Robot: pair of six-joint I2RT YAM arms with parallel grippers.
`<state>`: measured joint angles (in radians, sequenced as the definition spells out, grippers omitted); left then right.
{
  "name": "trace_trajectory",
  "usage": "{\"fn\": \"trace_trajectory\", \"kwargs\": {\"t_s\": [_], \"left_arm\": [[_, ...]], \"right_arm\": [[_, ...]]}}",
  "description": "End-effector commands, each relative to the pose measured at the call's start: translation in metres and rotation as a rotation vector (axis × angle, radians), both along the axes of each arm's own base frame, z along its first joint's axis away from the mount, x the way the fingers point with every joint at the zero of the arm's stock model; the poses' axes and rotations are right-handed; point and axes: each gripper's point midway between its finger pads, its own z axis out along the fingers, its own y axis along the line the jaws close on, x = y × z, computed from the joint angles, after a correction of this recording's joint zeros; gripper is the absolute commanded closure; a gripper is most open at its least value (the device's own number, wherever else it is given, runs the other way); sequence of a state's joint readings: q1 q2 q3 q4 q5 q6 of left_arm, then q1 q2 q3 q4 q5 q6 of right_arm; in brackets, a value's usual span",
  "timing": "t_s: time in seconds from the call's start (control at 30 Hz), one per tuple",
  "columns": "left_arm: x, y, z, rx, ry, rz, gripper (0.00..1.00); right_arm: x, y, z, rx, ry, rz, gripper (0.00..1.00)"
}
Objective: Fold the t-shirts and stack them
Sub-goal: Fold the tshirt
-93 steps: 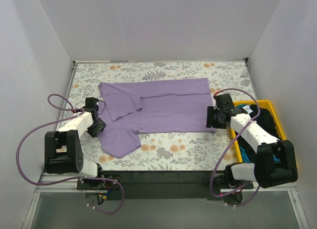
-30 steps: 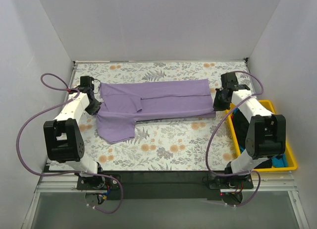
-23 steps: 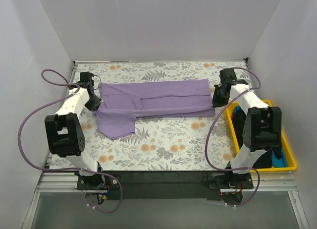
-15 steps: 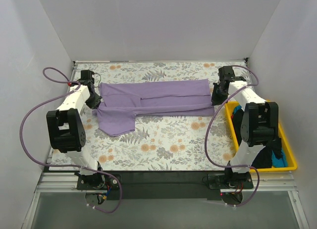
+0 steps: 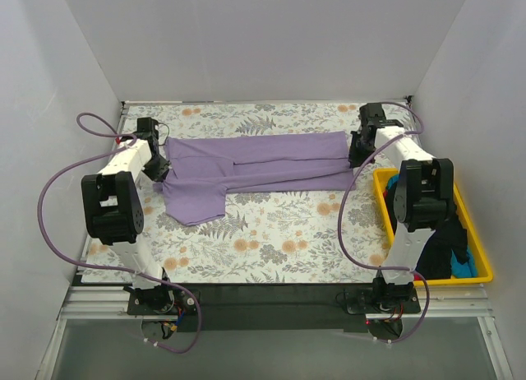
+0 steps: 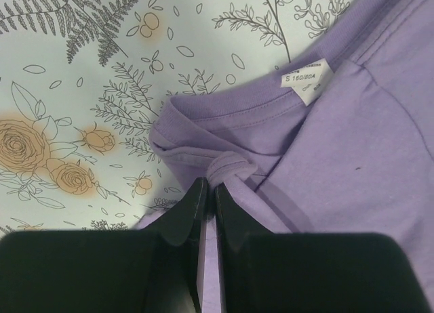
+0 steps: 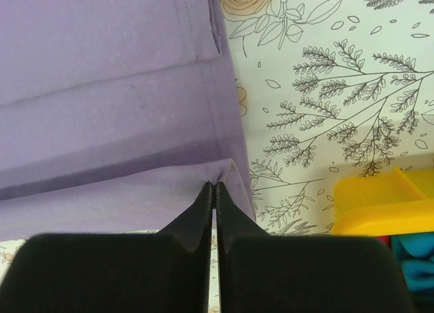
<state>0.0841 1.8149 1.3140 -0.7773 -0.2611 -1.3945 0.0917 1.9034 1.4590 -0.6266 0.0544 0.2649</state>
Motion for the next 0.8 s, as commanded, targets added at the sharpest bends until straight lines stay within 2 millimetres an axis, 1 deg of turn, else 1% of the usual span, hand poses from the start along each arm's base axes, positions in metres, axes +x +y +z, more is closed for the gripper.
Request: {"fn": "trace_trajectory", "kwargs": {"t_s": [0.0, 0.1, 0.17, 0.27, 0.43, 0.6, 0.7, 0.77], "left_arm": [[0.018, 0.008, 0.016, 0.021, -0.066, 0.01, 1.0], [0.02, 0.01, 0.016, 0.026, -0.07, 0.011, 1.0], [0.022, 0.011, 0.018, 0.03, -0.075, 0.012, 1.0], [0.025, 0.011, 0.018, 0.032, -0.084, 0.011, 1.0], [0.029, 0.012, 0.02, 0.035, -0.102, 0.017, 1.0], [0.031, 0.015, 0.027, 0.054, -0.121, 0.031, 1.0], [0.028, 0.018, 0.026, 0.067, -0.116, 0.035, 1.0], [0.027, 0.017, 0.022, 0.065, -0.108, 0.038, 1.0]], "right_arm": [[0.011, -0.012, 0.0, -0.046, -0.015, -0.025, 0.99], [0.01, -0.014, -0.01, -0.056, 0.006, -0.031, 0.99], [0.012, -0.017, -0.013, -0.063, 0.004, -0.045, 0.99], [0.013, -0.019, -0.016, -0.072, 0.003, -0.057, 0.99], [0.015, -0.023, -0.016, -0.071, -0.003, -0.073, 0.99], [0.02, -0.024, -0.007, -0.064, -0.032, -0.08, 0.99], [0.024, -0.021, 0.002, -0.049, -0.055, -0.078, 0.99], [0.025, -0.019, 0.002, -0.037, -0.053, -0.077, 0.99]]}}
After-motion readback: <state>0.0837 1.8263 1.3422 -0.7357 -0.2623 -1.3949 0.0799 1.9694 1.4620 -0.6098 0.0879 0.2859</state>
